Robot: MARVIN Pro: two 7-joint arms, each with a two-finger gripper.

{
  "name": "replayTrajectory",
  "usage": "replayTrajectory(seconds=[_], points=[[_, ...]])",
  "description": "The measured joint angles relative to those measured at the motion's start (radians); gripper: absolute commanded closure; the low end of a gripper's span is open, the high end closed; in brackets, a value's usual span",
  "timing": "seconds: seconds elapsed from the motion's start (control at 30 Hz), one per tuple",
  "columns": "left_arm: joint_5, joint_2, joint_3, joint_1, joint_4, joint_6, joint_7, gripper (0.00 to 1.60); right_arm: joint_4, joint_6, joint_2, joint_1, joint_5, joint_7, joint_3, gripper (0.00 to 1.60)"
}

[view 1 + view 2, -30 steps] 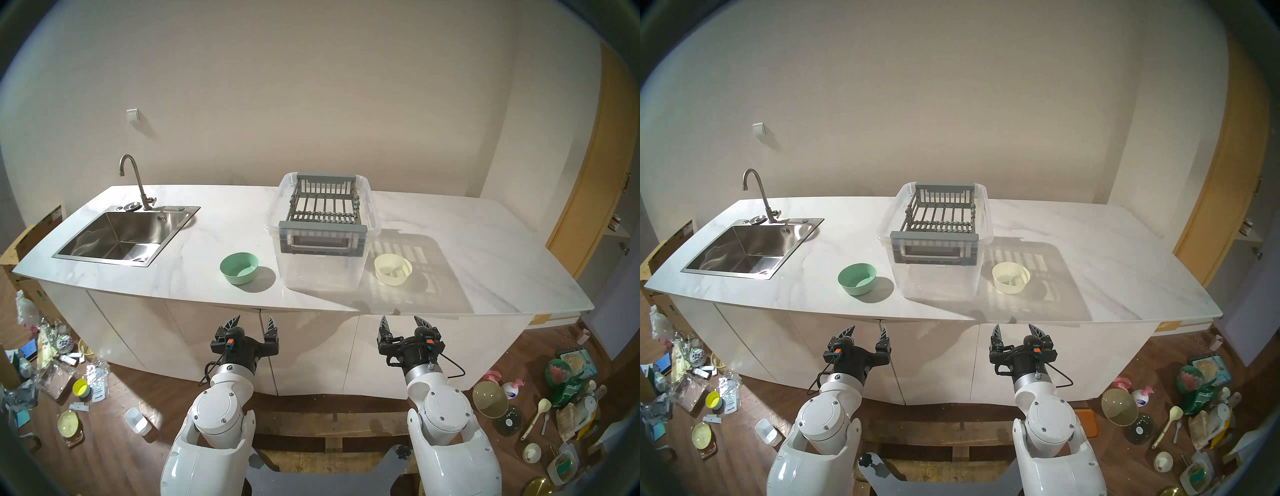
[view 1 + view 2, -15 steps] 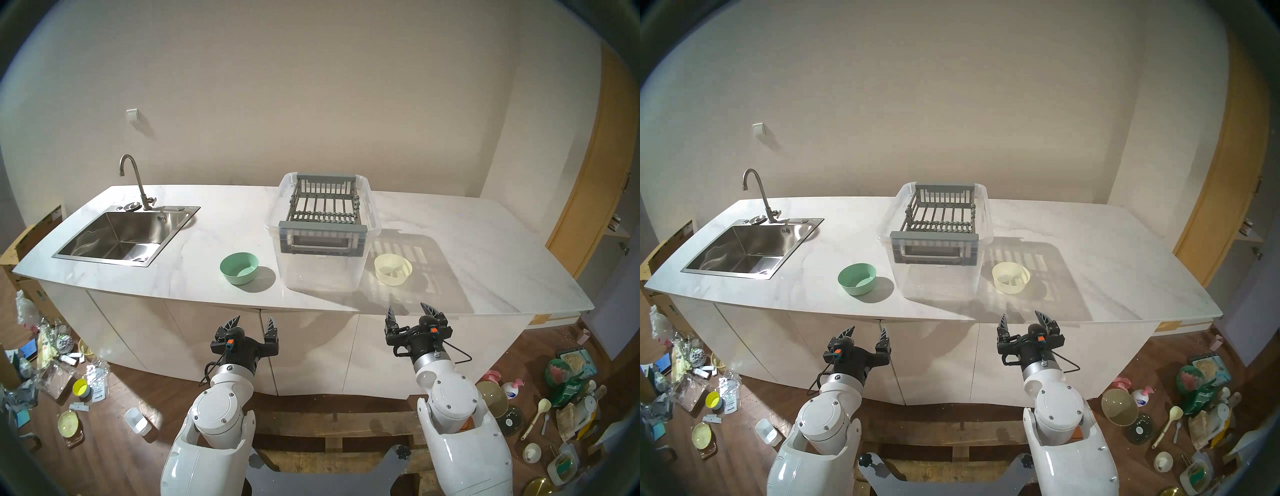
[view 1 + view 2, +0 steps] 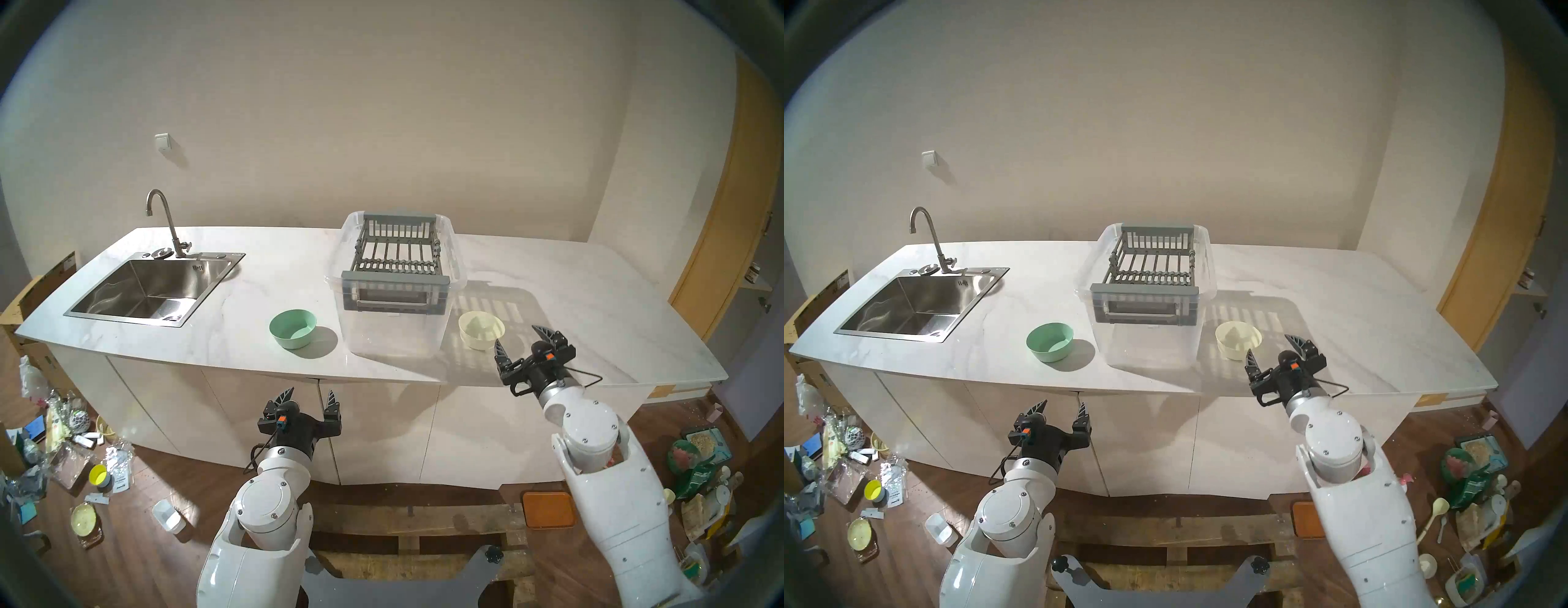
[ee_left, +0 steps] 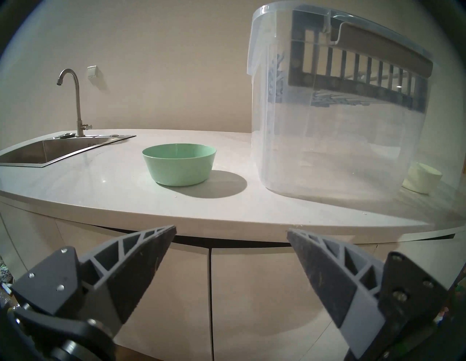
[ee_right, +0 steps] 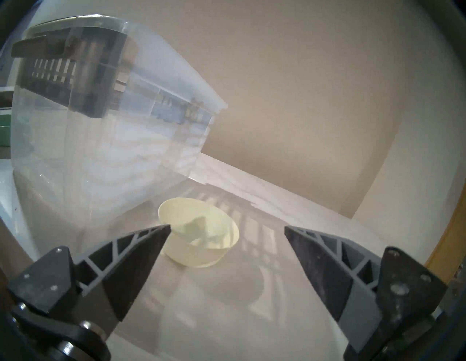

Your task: Place the plate or bowl neatly into the plate slot of the drying rack

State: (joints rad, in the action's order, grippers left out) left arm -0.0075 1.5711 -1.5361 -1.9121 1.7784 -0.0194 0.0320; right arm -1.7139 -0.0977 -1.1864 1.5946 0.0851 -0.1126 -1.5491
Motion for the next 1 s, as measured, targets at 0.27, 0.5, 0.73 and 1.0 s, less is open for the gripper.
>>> replayTrajectory(seconds=[0.27,0.5,0.73,1.0], points=[[0.000,0.000,0.000,0.000,0.000,0.000,0.000,0.00,0.013,-0.066,0.087,-0.071,-0.011,-0.056,0.009,0.00],[0.000,0.000,0.000,0.000,0.000,0.000,0.001,0.00,0.010,-0.128,0.176,-0.086,-0.021,-0.170,0.029,0.00],[0.000,0.000,0.000,0.000,-0.001,0.000,0.001,0.00,-0.003,-0.163,0.280,-0.171,-0.023,-0.227,0.047,0.00],[0.000,0.000,0.000,0.000,0.000,0.000,0.001,0.00,0.004,-0.199,0.308,-0.288,-0.027,-0.305,0.115,0.00]])
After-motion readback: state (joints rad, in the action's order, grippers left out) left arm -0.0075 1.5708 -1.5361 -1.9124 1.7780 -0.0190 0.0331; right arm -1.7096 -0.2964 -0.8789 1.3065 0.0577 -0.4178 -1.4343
